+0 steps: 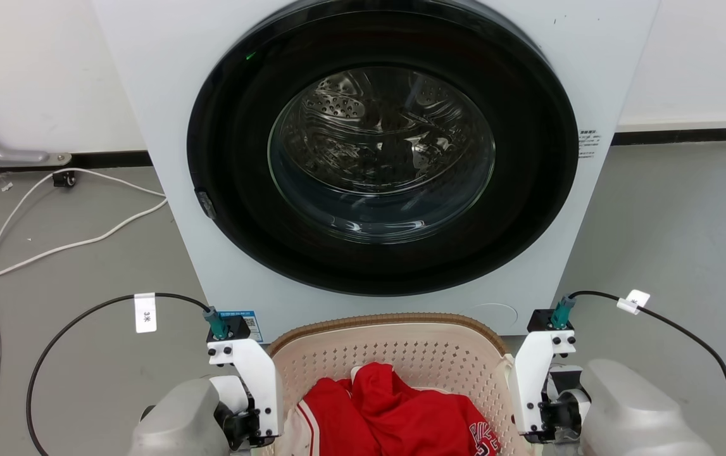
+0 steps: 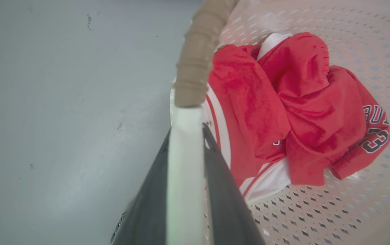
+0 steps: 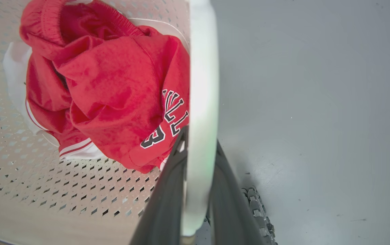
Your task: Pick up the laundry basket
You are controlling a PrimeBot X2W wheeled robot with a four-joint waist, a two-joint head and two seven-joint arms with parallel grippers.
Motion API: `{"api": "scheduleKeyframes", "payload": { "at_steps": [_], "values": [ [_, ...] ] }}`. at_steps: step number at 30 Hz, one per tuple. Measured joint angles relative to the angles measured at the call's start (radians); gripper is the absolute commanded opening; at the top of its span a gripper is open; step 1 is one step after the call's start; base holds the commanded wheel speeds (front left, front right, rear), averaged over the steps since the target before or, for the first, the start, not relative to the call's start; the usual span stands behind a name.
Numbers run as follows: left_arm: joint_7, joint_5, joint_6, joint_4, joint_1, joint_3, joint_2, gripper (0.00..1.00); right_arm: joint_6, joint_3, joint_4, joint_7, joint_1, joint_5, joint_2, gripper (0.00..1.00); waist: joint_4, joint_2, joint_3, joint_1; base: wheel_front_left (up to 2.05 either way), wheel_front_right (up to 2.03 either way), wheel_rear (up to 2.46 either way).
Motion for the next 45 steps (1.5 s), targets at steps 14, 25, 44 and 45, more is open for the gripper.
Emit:
{"api": "scheduleKeyframes", "payload": {
  "at_steps": [14, 25, 44, 45],
  "values": [
    [-0.002, -0.025, 0.000, 0.005, 0.000, -0.025, 0.001, 0.00, 0.000, -0.025, 0.000, 0.013, 0.002, -0.021, 0.003, 0.00, -0.003, 0.0000, -0.008, -0.0001, 0.00, 0.00, 0.00],
    [-0.006, -0.044, 0.000, 0.007, 0.000, -0.043, 0.002, 0.00, 0.000, -0.045, 0.000, 0.019, 0.006, -0.040, 0.004, 0.00, 0.004, -0.0001, -0.011, -0.0001, 0.00, 0.00, 0.00],
    [-0.019, -0.077, 0.000, 0.007, 0.000, -0.073, 0.005, 0.00, 0.000, -0.079, 0.000, 0.030, 0.013, -0.064, 0.006, 0.00, 0.008, 0.0000, -0.009, -0.0001, 0.00, 0.00, 0.00],
    [-0.020, -0.077, 0.000, 0.007, 0.000, -0.075, 0.005, 0.00, 0.000, -0.080, 0.000, 0.031, 0.013, -0.064, 0.006, 0.00, 0.008, 0.0000, -0.008, -0.0001, 0.00, 0.00, 0.00]
  ]
}}
